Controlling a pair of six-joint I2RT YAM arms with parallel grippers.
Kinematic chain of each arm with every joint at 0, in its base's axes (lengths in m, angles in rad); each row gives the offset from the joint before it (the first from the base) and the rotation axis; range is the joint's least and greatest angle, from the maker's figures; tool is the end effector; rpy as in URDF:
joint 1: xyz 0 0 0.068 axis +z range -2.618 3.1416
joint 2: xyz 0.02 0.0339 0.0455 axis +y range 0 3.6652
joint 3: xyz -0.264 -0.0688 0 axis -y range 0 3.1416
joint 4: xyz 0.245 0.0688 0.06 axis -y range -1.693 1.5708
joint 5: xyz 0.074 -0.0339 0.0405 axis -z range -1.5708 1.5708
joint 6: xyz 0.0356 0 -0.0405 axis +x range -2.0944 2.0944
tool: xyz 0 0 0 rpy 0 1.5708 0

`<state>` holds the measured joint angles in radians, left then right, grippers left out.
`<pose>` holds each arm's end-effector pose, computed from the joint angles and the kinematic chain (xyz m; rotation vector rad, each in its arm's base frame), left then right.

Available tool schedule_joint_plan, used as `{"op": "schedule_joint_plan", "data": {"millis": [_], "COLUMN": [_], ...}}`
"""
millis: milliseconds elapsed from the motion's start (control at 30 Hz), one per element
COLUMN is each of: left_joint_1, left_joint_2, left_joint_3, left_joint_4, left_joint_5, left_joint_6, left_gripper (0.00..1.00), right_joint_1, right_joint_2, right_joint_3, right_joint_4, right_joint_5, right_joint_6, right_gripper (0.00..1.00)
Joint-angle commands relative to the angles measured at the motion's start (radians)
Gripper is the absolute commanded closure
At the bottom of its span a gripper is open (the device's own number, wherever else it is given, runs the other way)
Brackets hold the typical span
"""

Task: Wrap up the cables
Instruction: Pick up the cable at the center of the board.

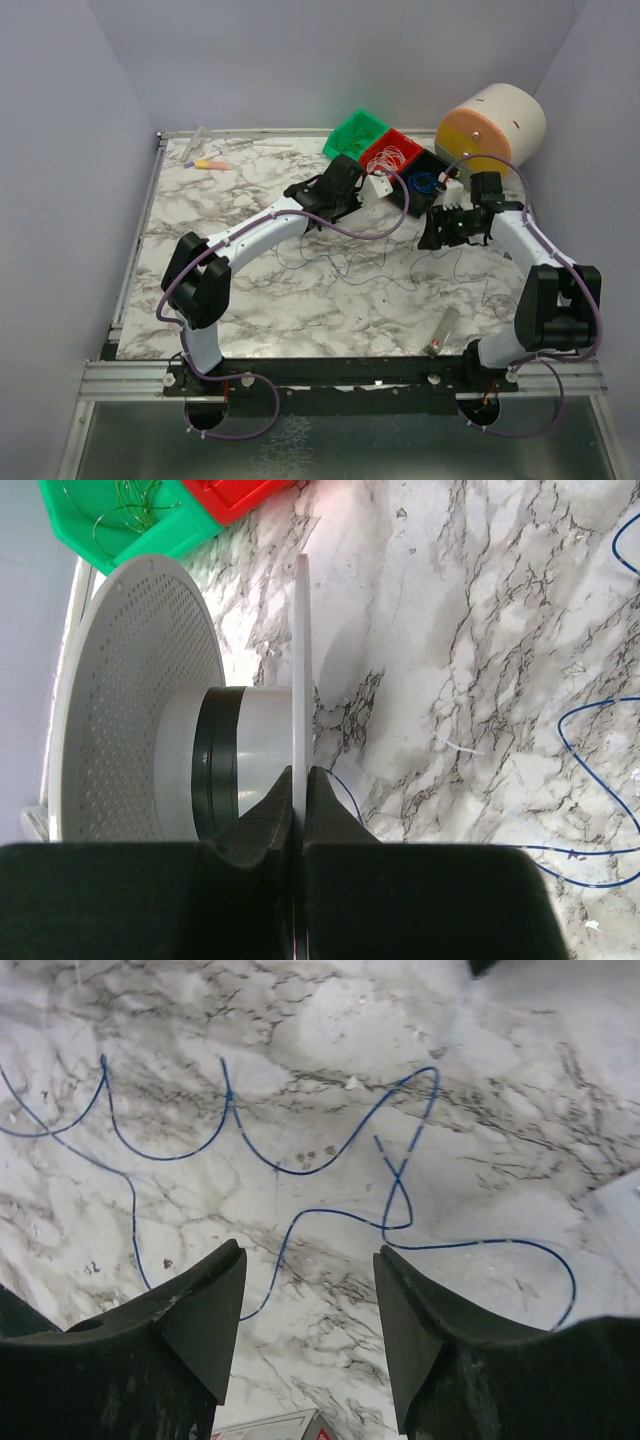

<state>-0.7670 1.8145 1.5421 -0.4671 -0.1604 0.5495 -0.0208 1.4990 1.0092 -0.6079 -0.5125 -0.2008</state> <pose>0.3038 -0.2849 0.2880 1.3415 1.8680 0.0735 0.2936 0.0114 0.2210 -0.3907 2.5322 0.5977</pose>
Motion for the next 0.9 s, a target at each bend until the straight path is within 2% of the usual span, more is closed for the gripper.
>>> {"op": "schedule_joint_plan", "data": {"millis": [0, 133, 367, 533, 867], "left_joint_1": [-0.005, -0.005, -0.009, -0.012, -0.019], "left_joint_2": [-0.031, -0.03, -0.026, -0.024, -0.021], "left_joint_3": [0.021, 0.024, 0.031, 0.033, 0.038], "left_joint_4": [0.051, 0.051, 0.051, 0.051, 0.052], "left_joint_5": [-0.048, -0.055, -0.075, -0.085, -0.106], "left_joint_6": [0.008, 0.01, 0.021, 0.024, 0.032], "left_gripper": [1.0, 1.0, 1.0, 1.0, 1.0], "right_joint_1": [0.032, 0.071, 0.161, 0.167, 0.167], "right_joint_2": [0.025, 0.097, 0.122, 0.142, 0.152], "right_joint_3": [-0.006, 0.008, -0.003, -0.013, -0.034], "right_joint_4": [-0.082, -0.116, -0.076, -0.048, 0.019], "right_joint_5": [-0.08, -0.052, 0.093, 0.221, 0.332], "right_joint_6": [-0.121, -0.12, -0.089, -0.061, -0.032], "right_gripper": [0.41, 0.41, 0.39, 0.38, 0.36]}}
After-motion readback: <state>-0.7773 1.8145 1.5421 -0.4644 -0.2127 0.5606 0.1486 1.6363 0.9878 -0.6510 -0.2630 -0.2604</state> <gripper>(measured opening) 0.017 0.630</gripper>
